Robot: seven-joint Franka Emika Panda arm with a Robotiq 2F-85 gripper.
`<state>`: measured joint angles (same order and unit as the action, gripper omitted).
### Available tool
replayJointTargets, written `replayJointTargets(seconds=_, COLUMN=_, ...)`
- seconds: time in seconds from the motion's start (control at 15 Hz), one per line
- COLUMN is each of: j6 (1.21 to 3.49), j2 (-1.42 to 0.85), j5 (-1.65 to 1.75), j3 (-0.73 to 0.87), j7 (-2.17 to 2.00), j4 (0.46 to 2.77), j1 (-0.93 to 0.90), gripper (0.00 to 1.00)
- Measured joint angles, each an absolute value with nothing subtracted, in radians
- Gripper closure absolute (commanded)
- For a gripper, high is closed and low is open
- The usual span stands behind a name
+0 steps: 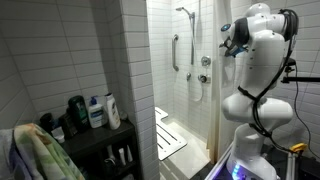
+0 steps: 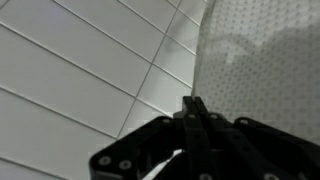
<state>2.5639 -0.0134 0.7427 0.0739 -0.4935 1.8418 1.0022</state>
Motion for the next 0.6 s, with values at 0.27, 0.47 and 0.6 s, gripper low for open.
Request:
replayJointTargets(seconds=0.27, j6=2.564, j2=-0.035, j5=0.68, j3=0.189, j7=-0.448, j4=1.816, j1=0.892, gripper=1.0)
replayJointTargets(seconds=0.47, j6=2.564, j2=-0.048, j5=0.563, j3=0.249, j7=-0.361, j4=1.801, j1=0.832, gripper=1.0)
replayJointTargets(seconds=0.6, j6=2.564, j2=-0.051, j5=0.479, j3=0.278, j7=-0.298, j4=1.796, j1=0.799, gripper=1.0)
